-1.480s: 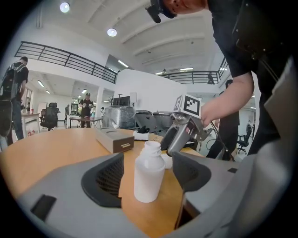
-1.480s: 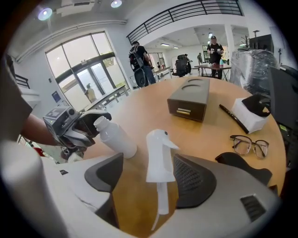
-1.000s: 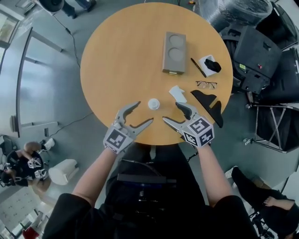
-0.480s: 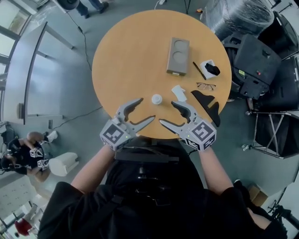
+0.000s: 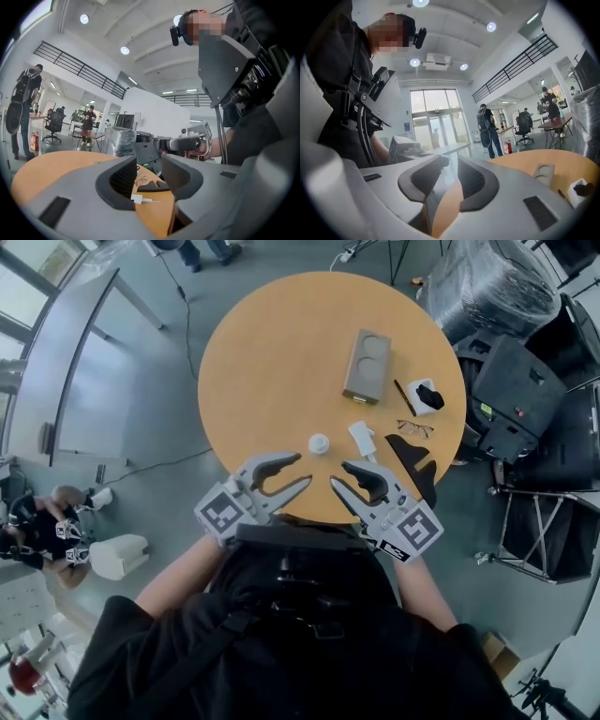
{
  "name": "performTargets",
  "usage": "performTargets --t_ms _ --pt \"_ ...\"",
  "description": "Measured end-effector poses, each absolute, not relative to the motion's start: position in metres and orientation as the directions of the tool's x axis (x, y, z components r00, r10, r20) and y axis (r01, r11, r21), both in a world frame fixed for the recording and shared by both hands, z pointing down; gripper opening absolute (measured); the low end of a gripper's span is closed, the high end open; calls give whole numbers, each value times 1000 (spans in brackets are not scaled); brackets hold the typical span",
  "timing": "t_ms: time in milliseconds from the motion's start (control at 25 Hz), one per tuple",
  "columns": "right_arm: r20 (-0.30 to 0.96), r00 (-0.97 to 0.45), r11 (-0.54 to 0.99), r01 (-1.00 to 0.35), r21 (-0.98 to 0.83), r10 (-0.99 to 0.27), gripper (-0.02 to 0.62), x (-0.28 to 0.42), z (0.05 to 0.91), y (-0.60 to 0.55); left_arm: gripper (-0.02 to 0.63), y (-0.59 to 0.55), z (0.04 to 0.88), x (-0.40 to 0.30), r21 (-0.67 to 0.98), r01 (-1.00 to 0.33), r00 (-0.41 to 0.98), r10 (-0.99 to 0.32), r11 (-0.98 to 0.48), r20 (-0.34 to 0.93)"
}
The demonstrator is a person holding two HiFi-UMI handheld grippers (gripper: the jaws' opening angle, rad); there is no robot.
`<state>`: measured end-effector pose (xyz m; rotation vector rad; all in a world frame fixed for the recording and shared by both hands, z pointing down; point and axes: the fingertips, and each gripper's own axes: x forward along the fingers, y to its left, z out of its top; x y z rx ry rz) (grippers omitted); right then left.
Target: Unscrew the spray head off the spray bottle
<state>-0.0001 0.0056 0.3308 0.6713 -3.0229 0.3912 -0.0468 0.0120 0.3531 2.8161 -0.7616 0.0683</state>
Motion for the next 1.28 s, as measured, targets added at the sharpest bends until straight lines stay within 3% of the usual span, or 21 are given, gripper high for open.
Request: performTargets --t_ms 200,360,560,640,760,800,960,1280 --pt "35 -922 903 -384 -194 -385 0 -8 309 15 83 20 329 -46 187 -490 871 -487 -851 68" --pt "-1 -924 910 -377 -171 -383 0 -7 293 9 5 12 317 -48 178 -505 863 -500 -845 74" --pt "-12 -916 906 -394 -155 -401 -2 -4 279 -1 2 3 301 -47 194 -510 859 -508 -838 67" --pt "-4 -916 908 -398 -128 -402 -2 -4 276 -2 2 3 291 -42 100 -480 877 -479 -871 41" --pt "0 -916 910 -400 -111 -402 -2 -3 273 -3 2 5 270 -29 -228 -367 928 -373 -902 -18" --pt "-1 -914 909 -402 -114 -405 -2 -2 273 -3 2 5 271 -28 -228 -366 928 -372 -902 -16" --pt "-7 -912 904 -405 -140 -410 -2 1 274 -4 2 0 289 -36 129 -486 874 -484 -864 52" --pt "-5 -916 905 -397 -154 -402 -2 -2 277 -2 1 5 294 -38 130 -475 880 -469 -871 70"
